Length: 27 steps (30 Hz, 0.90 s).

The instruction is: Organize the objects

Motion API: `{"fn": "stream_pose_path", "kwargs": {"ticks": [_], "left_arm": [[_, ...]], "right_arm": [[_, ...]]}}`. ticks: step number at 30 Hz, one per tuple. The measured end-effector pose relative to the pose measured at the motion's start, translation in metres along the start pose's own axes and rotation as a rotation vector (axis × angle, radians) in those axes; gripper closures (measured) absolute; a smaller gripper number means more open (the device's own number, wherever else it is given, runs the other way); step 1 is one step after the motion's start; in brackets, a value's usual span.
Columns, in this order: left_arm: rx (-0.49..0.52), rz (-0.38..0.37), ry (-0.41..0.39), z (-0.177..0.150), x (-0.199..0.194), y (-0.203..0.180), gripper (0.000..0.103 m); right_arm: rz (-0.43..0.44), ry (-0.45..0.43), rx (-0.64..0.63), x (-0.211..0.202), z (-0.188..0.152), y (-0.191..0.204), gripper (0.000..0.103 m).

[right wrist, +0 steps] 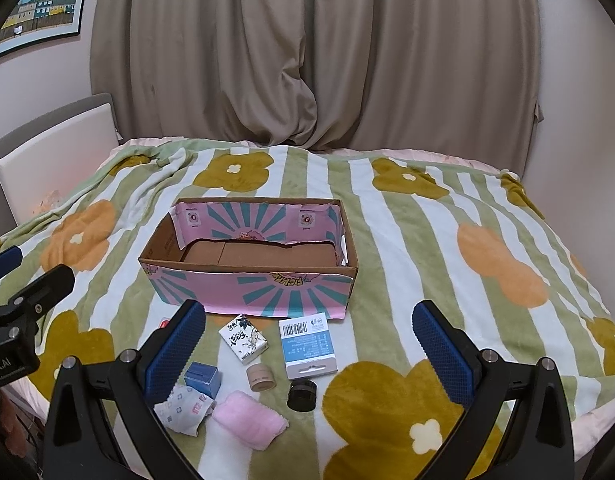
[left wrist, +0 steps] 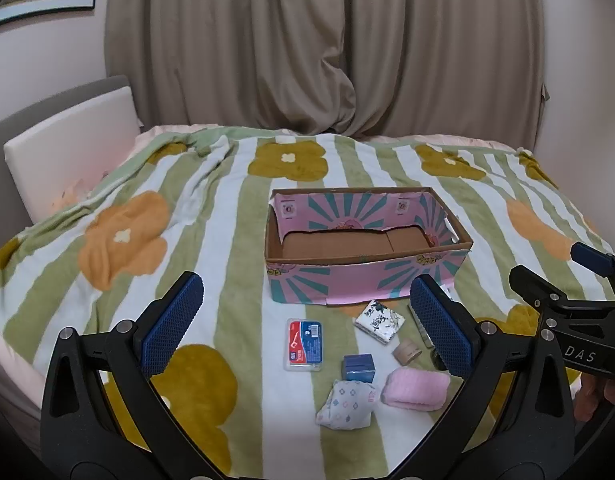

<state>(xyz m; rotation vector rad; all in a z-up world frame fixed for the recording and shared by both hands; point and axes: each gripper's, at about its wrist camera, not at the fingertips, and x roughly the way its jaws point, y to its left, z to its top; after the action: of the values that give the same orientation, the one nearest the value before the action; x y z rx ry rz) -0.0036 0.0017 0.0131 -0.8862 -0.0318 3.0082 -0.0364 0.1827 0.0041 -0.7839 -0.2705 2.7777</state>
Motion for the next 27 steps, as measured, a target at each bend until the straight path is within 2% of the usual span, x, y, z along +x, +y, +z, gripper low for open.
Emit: {"fn": "stream_pose_path", "kwargs": {"ticks": [27], "left_arm": [[-0.029, 0.029, -0.003, 0.0020, 0.0028, 0.0081, 0.000]], "right_arm": [[-0.029, -0.009, 0.008, -0.0040, 0.0026, -0.0038, 0.000]]}}
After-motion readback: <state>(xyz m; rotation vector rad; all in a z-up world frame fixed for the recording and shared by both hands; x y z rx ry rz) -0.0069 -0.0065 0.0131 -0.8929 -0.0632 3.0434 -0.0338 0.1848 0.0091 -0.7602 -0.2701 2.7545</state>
